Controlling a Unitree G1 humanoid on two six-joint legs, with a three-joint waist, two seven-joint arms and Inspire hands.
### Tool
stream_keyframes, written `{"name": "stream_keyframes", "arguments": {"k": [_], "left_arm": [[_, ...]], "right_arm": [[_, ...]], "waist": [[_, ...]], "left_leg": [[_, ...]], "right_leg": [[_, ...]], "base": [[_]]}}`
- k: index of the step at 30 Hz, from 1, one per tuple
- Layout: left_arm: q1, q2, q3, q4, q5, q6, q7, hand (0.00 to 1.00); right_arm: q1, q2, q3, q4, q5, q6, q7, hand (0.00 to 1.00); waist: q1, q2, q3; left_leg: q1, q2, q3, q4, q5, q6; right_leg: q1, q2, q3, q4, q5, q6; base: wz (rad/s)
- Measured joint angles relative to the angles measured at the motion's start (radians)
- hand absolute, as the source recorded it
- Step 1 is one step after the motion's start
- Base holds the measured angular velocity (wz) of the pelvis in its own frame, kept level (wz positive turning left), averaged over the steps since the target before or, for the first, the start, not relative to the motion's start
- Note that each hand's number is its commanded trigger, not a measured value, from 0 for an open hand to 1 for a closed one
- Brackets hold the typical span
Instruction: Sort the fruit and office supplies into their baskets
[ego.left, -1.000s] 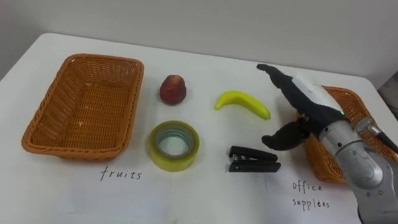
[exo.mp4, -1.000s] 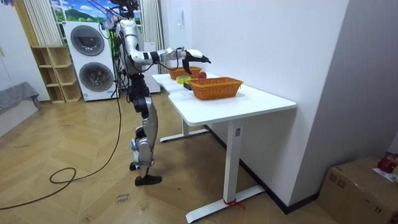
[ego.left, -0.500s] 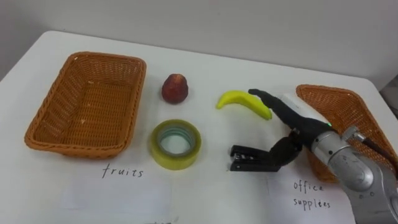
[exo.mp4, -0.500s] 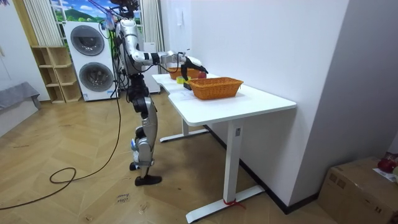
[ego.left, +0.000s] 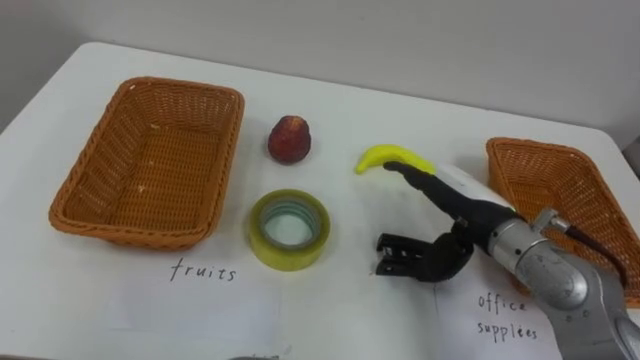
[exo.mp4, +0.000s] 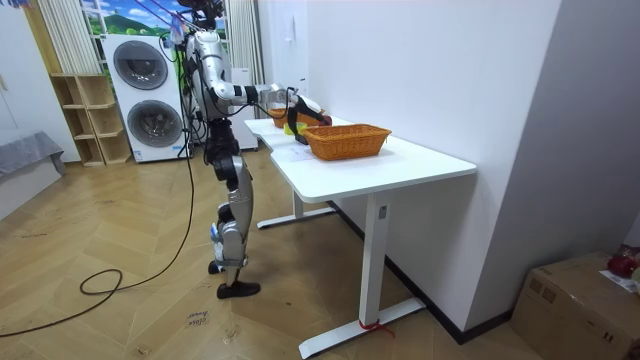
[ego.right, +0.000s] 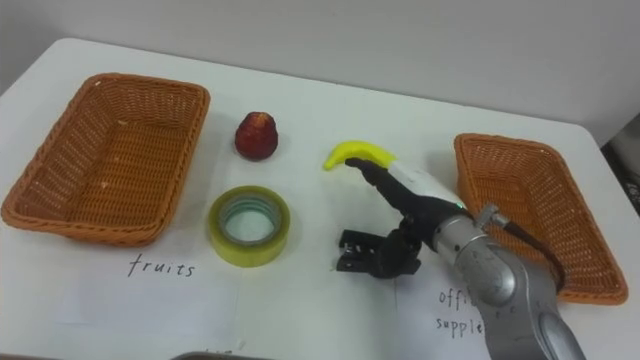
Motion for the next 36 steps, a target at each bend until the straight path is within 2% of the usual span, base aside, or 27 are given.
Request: {"name": "stream_keyframes", "arguments": {"k": [3, 9, 17, 23, 28, 30, 36], "left_arm": [[-0.001, 0.001, -0.001, 0.000, 0.000, 0.000, 0.000, 0.00], [0.000, 0.001, -0.001, 0.000, 0.001, 0.001, 0.004, 0.00], [-0.001, 0.005, -0.001, 0.000, -0.001, 0.002, 0.005, 0.00], [0.001, 0.007, -0.001, -0.001, 0.000, 0.011, 0.005, 0.00], [-0.001, 0.010, -0.001, -0.002, 0.000, 0.033, 0.007, 0.00], [0.000, 0.010, -0.001, -0.009, 0.000, 0.046, 0.008, 0.00], [0.002, 0.010, 0.002, -0.023, 0.003, 0.052, 0.028, 0.00]], "right_arm": [[0.000, 0.000, 0.017, 0.000, 0.000, 0.016, 0.022, 0.00], [0.000, 0.027, 0.022, 0.000, -0.022, 0.017, 0.036, 0.00], [0.000, 0.027, 0.022, 0.031, -0.025, 0.018, 0.036, 0.00], [0.026, 0.027, 0.022, 0.034, -0.069, 0.047, 0.031, 0.00], [0.030, 0.027, 0.021, 0.033, -0.115, 0.065, 0.027, 0.00], [0.030, 0.027, 0.021, 0.030, -0.136, 0.082, 0.027, 0.00], [0.030, 0.029, 0.021, 0.031, -0.148, 0.096, 0.027, 0.00]], "waist": [[0.000, -0.003, -0.0020], [0.001, -0.003, -0.0026], [0.000, -0.003, -0.0026], [0.000, -0.003, -0.0025], [-0.002, -0.001, -0.0037], [-0.002, 0.001, -0.0060], [-0.001, 0.008, -0.0098]], "left_leg": [[-0.004, 0.000, -0.002, 0.000, 0.000, 0.000], [-0.008, 0.000, -0.002, 0.002, 0.000, 0.000], [-0.008, 0.000, -0.002, 0.001, 0.001, 0.001], [-0.013, 0.000, 0.001, 0.001, 0.001, 0.001], [-0.013, 0.001, 0.003, -0.001, 0.001, 0.001], [-0.013, 0.001, 0.003, -0.001, 0.001, 0.001], [-0.008, 0.001, 0.004, 0.002, 0.001, 0.001]], "right_leg": [[-0.002, 0.000, -0.001, 0.000, 0.000, 0.000], [-0.007, 0.000, 0.001, 0.000, 0.001, 0.000], [-0.006, -0.001, 0.001, -0.001, 0.001, 0.001], [-0.014, 0.000, 0.001, 0.000, 0.002, 0.001], [-0.015, 0.006, 0.001, 0.000, 0.003, 0.000], [-0.015, 0.005, 0.001, 0.000, 0.003, 0.000], [-0.010, 0.004, 0.001, 0.000, 0.003, 0.000]], "base": [[0.00], [0.00], [0.00], [-0.01], [-0.01], [0.00], [0.00]]}}
